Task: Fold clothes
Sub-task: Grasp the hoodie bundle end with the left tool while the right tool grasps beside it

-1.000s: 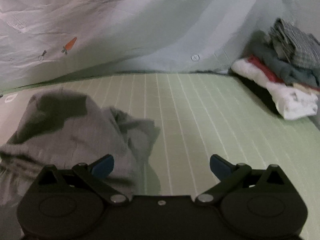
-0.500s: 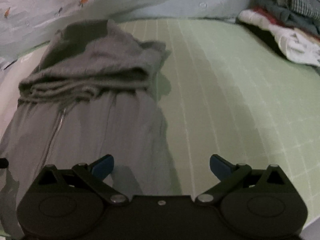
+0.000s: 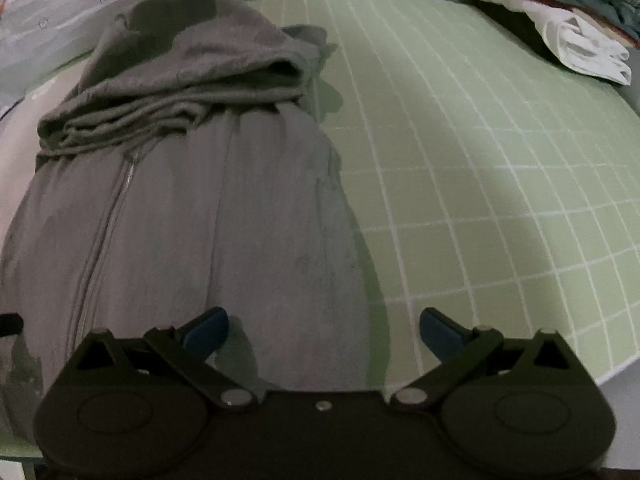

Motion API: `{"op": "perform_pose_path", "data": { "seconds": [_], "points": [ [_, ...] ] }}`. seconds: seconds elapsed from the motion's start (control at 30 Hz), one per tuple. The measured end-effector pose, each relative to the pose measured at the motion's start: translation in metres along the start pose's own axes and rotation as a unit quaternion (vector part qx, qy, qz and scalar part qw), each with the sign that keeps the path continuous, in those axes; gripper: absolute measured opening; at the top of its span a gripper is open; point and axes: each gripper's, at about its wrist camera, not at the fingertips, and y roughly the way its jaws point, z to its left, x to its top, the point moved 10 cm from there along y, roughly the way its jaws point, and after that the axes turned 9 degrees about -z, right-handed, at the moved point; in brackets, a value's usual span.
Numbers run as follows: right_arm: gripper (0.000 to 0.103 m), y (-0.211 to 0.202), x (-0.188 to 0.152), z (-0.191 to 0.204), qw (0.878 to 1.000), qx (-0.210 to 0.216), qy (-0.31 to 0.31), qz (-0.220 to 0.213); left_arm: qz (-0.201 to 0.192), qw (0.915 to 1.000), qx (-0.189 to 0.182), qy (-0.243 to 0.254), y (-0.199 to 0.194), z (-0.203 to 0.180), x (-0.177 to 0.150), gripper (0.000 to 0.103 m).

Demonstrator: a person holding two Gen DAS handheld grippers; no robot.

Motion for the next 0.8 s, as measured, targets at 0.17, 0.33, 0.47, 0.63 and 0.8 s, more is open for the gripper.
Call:
{"op": "perform_pose_path", "data": {
  "seconds": [0.17,0.33,0.47,0.63,0.8],
  "points": [
    [0.096,-0.003,-0.004,0.006,0.999,0.026,0.0,0.024,-0.001,0.9998,-0.007,0.017,-0.006,-0.008,0.002,0.042],
    [0.01,-0.011,0.022,0.008,0.989,0.116,0.08,0.042,-0.008,0.999,-0.044,-0.007,-0.017,-0.011,0.022,0.01],
    [0.01,-0.026,0.064,0.01,0.979,0.172,0.109,0.005,-0.057,0.9955,-0.074,-0.013,-0.04,-0.018,0.065,0.01],
    [0.01,-0.042,0.139,0.016,0.97,0.205,0.101,-0.089,-0.134,0.9835,-0.113,-0.046,-0.057,-0.026,0.144,0.01],
    [0.043,-0.005,0.154,0.007,0.971,0.175,0.131,-0.093,-0.142,0.9859,-0.077,-0.043,-0.015,-0.03,0.184,0.027]
  ]
}}
